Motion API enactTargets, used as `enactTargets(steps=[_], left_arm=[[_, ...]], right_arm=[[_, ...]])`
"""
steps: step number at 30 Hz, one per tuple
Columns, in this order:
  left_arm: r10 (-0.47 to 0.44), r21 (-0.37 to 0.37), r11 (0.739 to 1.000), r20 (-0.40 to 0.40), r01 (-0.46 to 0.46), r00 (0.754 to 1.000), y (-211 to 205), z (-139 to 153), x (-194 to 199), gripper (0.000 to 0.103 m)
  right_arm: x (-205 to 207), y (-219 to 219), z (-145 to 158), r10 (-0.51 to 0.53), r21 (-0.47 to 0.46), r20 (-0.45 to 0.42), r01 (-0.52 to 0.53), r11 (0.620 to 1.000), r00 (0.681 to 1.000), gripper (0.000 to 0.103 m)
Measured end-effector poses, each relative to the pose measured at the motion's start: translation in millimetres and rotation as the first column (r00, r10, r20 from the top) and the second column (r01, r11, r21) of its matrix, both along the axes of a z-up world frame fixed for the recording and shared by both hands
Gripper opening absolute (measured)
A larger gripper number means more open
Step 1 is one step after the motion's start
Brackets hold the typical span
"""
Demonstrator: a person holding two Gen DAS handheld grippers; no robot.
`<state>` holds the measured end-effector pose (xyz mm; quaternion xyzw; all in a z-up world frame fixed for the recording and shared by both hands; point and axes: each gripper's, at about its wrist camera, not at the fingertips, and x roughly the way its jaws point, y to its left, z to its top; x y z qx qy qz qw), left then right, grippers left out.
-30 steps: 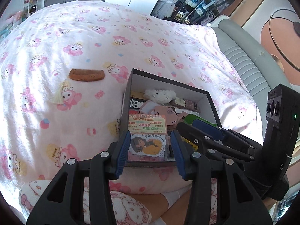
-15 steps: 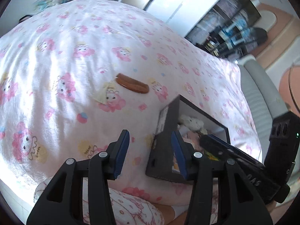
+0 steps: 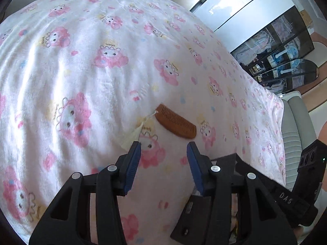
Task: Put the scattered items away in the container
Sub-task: 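Withdraw the right tool from the box and move to the wooden comb, then grasp the wooden comb with the right tool while the left tool pinches its tassel end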
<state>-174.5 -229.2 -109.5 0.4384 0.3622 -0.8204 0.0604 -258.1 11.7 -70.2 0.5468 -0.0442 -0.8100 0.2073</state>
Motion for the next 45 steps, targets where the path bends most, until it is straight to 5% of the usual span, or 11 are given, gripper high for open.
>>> enactTargets(steps=[4,9,16,22,28,35,40,45], left_arm=[[0.048,0.026,0.998,0.048,-0.049,0.998,-26,-36,-50,0.046],[0.023,0.143,0.989,0.112,-0.039,0.993,-34,-83,-72,0.046],[0.031,0.097,0.994,0.128,-0.044,0.991,-36,-92,-75,0.046],[0.066,0.111,0.99,0.145,-0.083,0.987,-42,-99,-74,0.045],[0.053,0.169,0.982,0.157,-0.08,0.986,-42,-109,-76,0.045],[0.072,0.206,0.973,0.142,-0.101,0.987,-44,-108,-72,0.045],[0.104,0.233,0.963,0.14,-0.135,0.985,-48,-113,-73,0.044],[0.092,0.208,0.971,0.132,-0.118,0.987,-55,-110,-93,0.041]], right_arm=[[-48,-18,-31,-0.022,-0.013,0.099,0.024,1.0,0.995,0.038],[-97,-30,-76,-0.137,0.027,0.198,0.134,0.991,0.971,0.038],[-126,-38,-124,-0.202,0.114,0.254,0.178,0.977,0.946,0.039],[-134,-46,-139,-0.192,0.101,0.259,0.172,0.98,0.946,0.054],[-124,-57,-132,-0.107,0.104,0.225,0.085,0.991,0.968,0.054],[-99,-70,-124,0.0,0.005,0.249,-0.002,1.0,0.968,0.052],[-94,-61,-110,-0.04,0.014,0.182,0.038,0.999,0.983,0.033],[-106,-46,-105,-0.131,0.015,0.163,0.131,0.991,0.978,0.033]])
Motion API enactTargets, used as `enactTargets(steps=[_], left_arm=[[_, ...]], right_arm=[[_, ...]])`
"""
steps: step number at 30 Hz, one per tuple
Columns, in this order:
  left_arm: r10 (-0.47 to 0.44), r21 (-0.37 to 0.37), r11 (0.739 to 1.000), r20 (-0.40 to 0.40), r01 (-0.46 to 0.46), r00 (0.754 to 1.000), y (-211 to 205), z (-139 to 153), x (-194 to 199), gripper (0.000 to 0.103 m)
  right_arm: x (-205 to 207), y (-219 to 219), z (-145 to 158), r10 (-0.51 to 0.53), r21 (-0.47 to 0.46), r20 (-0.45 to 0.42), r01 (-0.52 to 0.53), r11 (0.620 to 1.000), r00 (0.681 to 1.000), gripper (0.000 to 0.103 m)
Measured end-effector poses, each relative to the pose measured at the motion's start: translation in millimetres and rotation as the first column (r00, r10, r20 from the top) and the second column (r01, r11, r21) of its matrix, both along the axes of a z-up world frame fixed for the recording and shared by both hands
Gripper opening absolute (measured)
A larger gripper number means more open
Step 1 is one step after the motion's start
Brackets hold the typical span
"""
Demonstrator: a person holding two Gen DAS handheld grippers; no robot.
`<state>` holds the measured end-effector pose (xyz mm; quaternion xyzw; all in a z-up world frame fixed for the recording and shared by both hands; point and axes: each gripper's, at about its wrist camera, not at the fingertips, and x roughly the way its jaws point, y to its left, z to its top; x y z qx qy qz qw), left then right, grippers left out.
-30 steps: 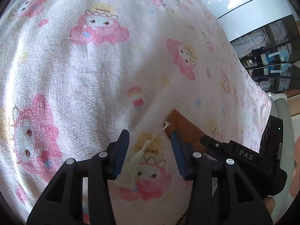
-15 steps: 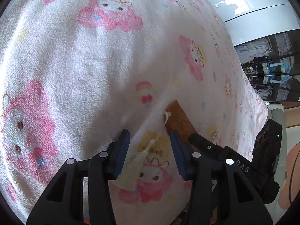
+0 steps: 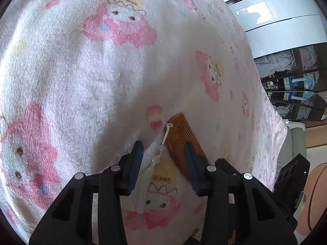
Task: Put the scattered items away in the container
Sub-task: 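Grasp the wooden comb with the right tool while the left tool pinches its tassel end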
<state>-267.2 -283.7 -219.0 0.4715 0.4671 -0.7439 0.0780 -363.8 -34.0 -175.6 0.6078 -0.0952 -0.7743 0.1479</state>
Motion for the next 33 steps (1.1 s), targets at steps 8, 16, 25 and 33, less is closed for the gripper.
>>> enactTargets(steps=[8,16,25,33], left_arm=[[-0.101,-0.047,0.994,-0.015,0.1,0.995,11,-4,-34,0.041],[-0.093,-0.109,0.989,0.035,0.096,0.995,18,11,-12,0.02],[-0.074,-0.121,0.989,0.123,0.089,0.99,22,16,69,0.019],[0.047,-0.107,0.993,0.065,-0.04,0.997,-14,14,70,0.033]], right_arm=[[4,0,-23,0.031,-0.042,0.102,-0.026,0.999,0.994,0.034],[11,2,-13,0.067,-0.091,0.088,-0.059,0.994,0.994,0.035],[58,7,-4,0.179,-0.144,0.118,-0.162,0.976,0.977,0.035],[59,1,-2,0.142,-0.039,0.086,-0.139,0.99,0.986,0.037]])
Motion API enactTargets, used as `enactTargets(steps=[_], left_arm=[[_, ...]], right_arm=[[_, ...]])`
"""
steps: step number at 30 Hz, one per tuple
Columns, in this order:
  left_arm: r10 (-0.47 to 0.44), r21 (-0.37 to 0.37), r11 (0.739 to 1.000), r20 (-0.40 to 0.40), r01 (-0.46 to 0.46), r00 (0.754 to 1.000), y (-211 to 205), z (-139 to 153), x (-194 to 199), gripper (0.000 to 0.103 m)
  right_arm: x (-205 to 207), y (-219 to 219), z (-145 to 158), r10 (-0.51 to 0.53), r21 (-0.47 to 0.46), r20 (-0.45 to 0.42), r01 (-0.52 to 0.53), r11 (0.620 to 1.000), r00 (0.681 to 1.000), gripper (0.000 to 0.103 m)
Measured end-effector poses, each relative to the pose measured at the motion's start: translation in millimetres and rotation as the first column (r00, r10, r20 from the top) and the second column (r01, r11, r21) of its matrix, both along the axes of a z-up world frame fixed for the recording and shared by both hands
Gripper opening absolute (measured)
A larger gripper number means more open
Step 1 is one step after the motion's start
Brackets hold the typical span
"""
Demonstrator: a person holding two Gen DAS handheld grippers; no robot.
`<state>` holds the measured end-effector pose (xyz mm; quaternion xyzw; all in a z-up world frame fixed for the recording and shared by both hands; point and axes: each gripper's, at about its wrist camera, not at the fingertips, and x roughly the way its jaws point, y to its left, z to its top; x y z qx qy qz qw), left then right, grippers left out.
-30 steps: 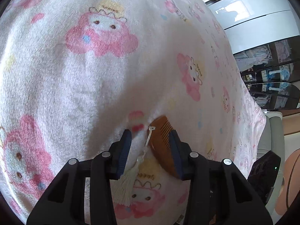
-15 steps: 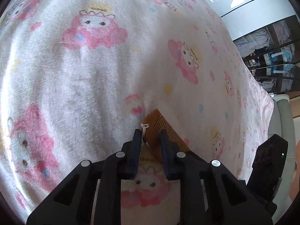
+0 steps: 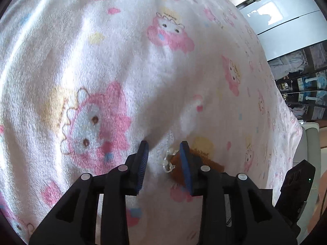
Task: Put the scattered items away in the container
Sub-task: 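Grasp the wooden comb with the right tool while the left tool pinches its tassel end, then lift the wooden comb with both tools and carry it over the black box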
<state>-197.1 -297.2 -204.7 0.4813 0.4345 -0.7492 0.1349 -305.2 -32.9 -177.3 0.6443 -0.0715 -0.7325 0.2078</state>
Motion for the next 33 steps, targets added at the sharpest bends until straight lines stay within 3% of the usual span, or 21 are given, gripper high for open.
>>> enactTargets(steps=[4,11,18,25,28,33], left_arm=[[-0.062,0.081,0.995,-0.028,0.064,0.998,10,-8,-10,0.039],[-0.125,0.019,0.992,0.024,0.124,0.992,29,-10,-19,0.038],[-0.121,-0.015,0.992,0.039,0.122,0.992,30,-5,-11,0.037],[-0.116,0.014,0.993,0.074,0.115,0.991,25,-17,-11,0.037],[-0.137,-0.014,0.99,0.038,0.138,0.99,29,-3,-4,0.035],[-0.161,-0.019,0.987,-0.121,0.16,0.979,34,40,15,0.034]], right_arm=[[-10,2,-3,-0.024,0.099,-0.045,0.028,0.995,0.999,0.038],[-10,4,-13,-0.001,0.009,0.01,0.001,1.0,1.0,0.039],[-1,-2,-3,0.056,0.022,-0.017,-0.056,0.998,0.998,0.039],[0,-5,-8,0.077,0.059,-0.021,-0.076,0.995,0.997,0.039],[4,-1,2,0.082,0.054,-0.052,-0.08,0.995,0.995,0.039],[16,22,41,0.056,-0.017,-0.105,-0.059,0.998,0.993,0.039]])
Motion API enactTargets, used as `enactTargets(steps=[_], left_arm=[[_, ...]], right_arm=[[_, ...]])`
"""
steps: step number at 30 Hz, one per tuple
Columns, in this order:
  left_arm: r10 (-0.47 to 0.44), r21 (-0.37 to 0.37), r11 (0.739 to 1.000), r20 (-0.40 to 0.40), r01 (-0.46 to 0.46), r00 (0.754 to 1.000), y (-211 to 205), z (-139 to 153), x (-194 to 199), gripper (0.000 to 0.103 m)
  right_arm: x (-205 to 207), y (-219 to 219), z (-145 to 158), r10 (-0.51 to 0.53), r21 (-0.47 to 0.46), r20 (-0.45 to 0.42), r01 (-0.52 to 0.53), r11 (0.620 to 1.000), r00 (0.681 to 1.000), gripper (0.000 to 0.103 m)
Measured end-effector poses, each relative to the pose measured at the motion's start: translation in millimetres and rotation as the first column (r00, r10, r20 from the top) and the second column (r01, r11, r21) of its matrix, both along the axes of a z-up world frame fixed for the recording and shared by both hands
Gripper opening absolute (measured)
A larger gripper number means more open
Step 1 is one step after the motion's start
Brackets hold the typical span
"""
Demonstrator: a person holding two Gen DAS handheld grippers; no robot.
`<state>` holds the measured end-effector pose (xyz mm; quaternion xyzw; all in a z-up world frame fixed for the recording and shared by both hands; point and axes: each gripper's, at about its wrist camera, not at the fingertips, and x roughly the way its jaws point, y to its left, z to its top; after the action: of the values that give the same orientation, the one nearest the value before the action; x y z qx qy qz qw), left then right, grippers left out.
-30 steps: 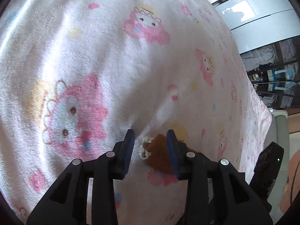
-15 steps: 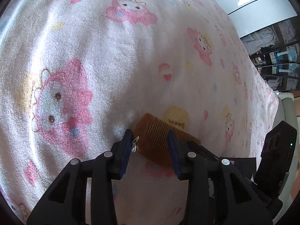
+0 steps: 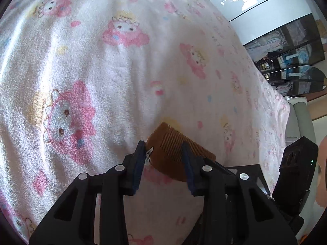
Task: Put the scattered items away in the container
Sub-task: 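Lift the wooden comb with both tools and carry it over the black box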
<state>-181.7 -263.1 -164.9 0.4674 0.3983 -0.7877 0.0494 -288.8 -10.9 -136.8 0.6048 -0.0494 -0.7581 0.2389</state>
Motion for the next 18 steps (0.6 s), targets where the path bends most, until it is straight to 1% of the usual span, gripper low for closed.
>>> enactTargets(steps=[1,2,3,4,5,6,8,9,10,11,12,13,18], left_arm=[[-0.009,0.0,1.0,-0.03,0.009,1.0,4,10,3,0.034],[-0.02,-0.007,1.0,-0.054,0.02,0.998,8,20,6,0.034],[-0.035,-0.016,0.999,-0.079,0.033,0.996,14,30,8,0.034],[-0.045,-0.022,0.999,-0.104,0.043,0.994,19,40,13,0.034],[-0.055,-0.022,0.998,-0.125,0.053,0.991,25,48,16,0.034],[-0.07,-0.025,0.997,-0.145,0.067,0.987,32,56,20,0.034],[-0.112,-0.029,0.994,-0.177,0.108,0.978,45,71,30,0.034],[-0.132,-0.027,0.991,-0.188,0.129,0.973,50,78,26,0.034],[-0.153,-0.025,0.988,-0.2,0.151,0.968,60,82,24,0.034],[-0.172,-0.026,0.985,-0.21,0.17,0.962,69,88,26,0.034],[-0.19,-0.032,0.982,-0.22,0.187,0.957,78,97,32,0.034],[-0.207,-0.039,0.978,-0.227,0.204,0.952,86,103,35,0.034],[-0.295,-0.044,0.955,-0.27,0.295,0.916,136,130,41,0.034]], right_arm=[[4,6,10,-0.006,-0.019,-0.011,0.006,1.0,1.0,0.039],[16,0,20,-0.015,-0.038,-0.022,0.014,0.999,1.0,0.039],[40,12,30,-0.021,-0.056,-0.038,0.018,0.998,0.999,0.039],[67,-9,37,-0.027,-0.069,-0.056,0.023,0.997,0.998,0.039],[67,-14,49,-0.036,-0.078,-0.075,0.03,0.997,0.997,0.039],[75,-6,60,-0.046,-0.087,-0.092,0.038,0.995,0.995,0.039],[73,17,73,-0.067,-0.105,-0.122,0.054,0.993,0.99,0.039],[77,25,80,-0.077,-0.117,-0.136,0.061,0.991,0.988,0.039],[80,23,96,-0.09,-0.126,-0.148,0.072,0.989,0.985,0.039],[74,27,89,-0.105,-0.135,-0.16,0.084,0.987,0.982,0.039],[81,37,96,-0.119,-0.145,-0.172,0.094,0.985,0.978,0.039],[82,41,88,-0.127,-0.151,-0.181,0.1,0.983,0.975,0.039],[104,86,107,-0.179,-0.169,-0.233,0.141,0.975,0.956,0.039]])
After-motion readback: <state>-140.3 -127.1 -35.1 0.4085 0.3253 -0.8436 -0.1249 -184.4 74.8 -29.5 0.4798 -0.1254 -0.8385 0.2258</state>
